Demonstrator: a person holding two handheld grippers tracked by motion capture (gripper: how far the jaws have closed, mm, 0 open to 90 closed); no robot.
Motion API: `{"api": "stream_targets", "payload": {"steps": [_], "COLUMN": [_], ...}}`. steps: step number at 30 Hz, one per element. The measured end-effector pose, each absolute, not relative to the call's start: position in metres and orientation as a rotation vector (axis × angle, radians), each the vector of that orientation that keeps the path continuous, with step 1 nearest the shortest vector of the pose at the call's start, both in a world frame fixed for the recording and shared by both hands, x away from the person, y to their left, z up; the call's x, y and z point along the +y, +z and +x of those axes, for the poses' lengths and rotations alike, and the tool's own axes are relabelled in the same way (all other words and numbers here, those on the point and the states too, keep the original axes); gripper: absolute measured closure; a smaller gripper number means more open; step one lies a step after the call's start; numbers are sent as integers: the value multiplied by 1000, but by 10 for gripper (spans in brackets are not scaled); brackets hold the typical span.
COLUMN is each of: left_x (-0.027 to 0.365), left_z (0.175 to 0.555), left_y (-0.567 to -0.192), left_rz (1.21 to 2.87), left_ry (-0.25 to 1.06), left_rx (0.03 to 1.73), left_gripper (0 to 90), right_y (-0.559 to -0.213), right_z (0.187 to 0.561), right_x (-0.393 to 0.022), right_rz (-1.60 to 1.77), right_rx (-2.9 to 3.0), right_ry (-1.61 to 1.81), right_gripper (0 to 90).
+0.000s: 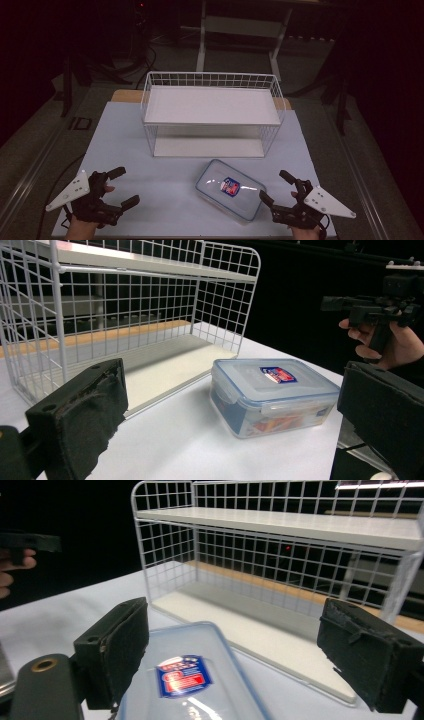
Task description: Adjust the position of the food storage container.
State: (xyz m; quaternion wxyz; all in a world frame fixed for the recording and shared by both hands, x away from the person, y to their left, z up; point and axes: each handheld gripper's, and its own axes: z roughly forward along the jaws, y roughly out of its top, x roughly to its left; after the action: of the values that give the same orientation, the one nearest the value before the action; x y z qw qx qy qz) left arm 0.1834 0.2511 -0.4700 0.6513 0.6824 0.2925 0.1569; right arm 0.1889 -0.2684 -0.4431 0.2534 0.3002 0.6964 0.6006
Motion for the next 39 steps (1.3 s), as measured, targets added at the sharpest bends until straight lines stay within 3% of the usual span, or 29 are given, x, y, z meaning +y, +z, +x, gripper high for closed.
{"api": "stream_targets", "payload": {"steps": [13, 16, 18, 19, 21, 23, 28, 39], "left_x": [248, 246, 245, 245, 243, 243, 242, 241], "left_z": [184, 185, 186, 186, 186, 187, 188, 189], "left_y": [-469, -470, -470, -470, -470, -471, -471, -472], "left_rz": [1553, 1560, 1561, 1561, 1569, 1570, 1573, 1582], "left_ry": [351, 348, 347, 347, 347, 343, 340, 335], "left_rx": [653, 651, 648, 648, 646, 647, 646, 643], "left_gripper": [0, 0, 0, 0, 0, 0, 0, 0], "right_y": [-442, -454, -460, -460, -470, -472, -483, -499], "right_z": [176, 172, 171, 171, 168, 168, 169, 174], "right_x": [-242, -238, -235, -235, -230, -228, -220, -213], "right_rz": [810, 820, 828, 828, 808, 804, 801, 803], "right_rx": [2063, 2173, 2240, 2240, 2317, 2345, 2453, 2599], "right_ry": [1653, 1670, 1651, 1651, 1593, 1589, 1511, 1311], "right_gripper": [160, 348, 430, 430, 562, 600, 876, 899]}}
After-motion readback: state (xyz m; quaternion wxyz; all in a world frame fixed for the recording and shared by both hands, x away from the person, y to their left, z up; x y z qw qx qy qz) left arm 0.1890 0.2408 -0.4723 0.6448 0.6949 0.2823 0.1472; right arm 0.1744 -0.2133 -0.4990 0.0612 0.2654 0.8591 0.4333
